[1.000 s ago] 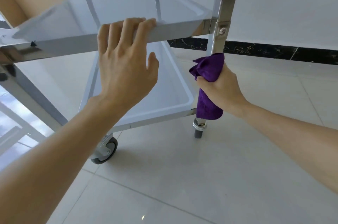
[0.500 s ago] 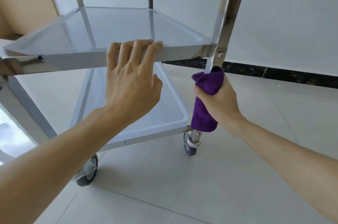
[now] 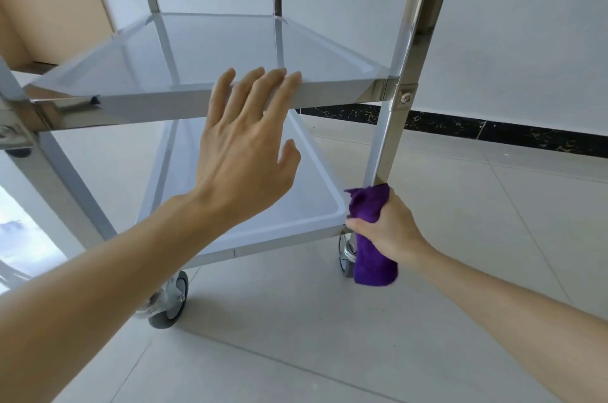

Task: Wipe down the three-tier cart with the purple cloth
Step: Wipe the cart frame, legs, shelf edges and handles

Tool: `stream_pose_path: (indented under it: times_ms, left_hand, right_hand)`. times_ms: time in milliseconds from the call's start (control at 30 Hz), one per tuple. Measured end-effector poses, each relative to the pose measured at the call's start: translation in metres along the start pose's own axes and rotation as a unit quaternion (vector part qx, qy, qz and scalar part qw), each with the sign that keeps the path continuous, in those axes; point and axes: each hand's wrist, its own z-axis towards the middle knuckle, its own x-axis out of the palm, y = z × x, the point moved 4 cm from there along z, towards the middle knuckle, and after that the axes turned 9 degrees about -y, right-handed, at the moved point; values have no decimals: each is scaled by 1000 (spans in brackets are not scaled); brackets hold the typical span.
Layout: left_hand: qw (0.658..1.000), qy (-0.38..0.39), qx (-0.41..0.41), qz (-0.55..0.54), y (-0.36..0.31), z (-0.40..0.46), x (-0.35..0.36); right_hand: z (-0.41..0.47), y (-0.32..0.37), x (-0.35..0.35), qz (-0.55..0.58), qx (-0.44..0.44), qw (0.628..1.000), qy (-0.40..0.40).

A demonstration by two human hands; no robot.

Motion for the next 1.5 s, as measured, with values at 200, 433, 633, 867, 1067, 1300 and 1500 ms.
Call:
stream_pose_path:
  times_ms: [200, 433, 633, 867, 1067, 1300, 1500]
  left_hand:
    - [993, 24, 30, -112, 27, -45, -22]
    - [982, 136, -108, -74, 74, -150, -40]
    - [964, 74, -239, -94, 109, -173, -60]
    - [934, -13, -354, -56, 140, -183, -71]
    - [908, -27, -399, -124, 153, -173, -59]
    - [922, -23, -365, -128, 154, -162, -39]
    - [938, -10, -322, -130, 157, -164, -36]
  right_hand:
    - [-36, -10, -13, -113, -7, 991, 77]
    - [-68, 49, 11, -49, -82, 988, 125]
    - [-74, 127, 77, -50, -228, 959, 159]
    - [-88, 197, 179, -200, -411, 851, 259]
    - [-97, 177, 222, -292, -464, 799, 245]
    - [-96, 171, 231, -315, -521, 779, 150]
    - [-65, 127, 174, -295, -543, 775, 131]
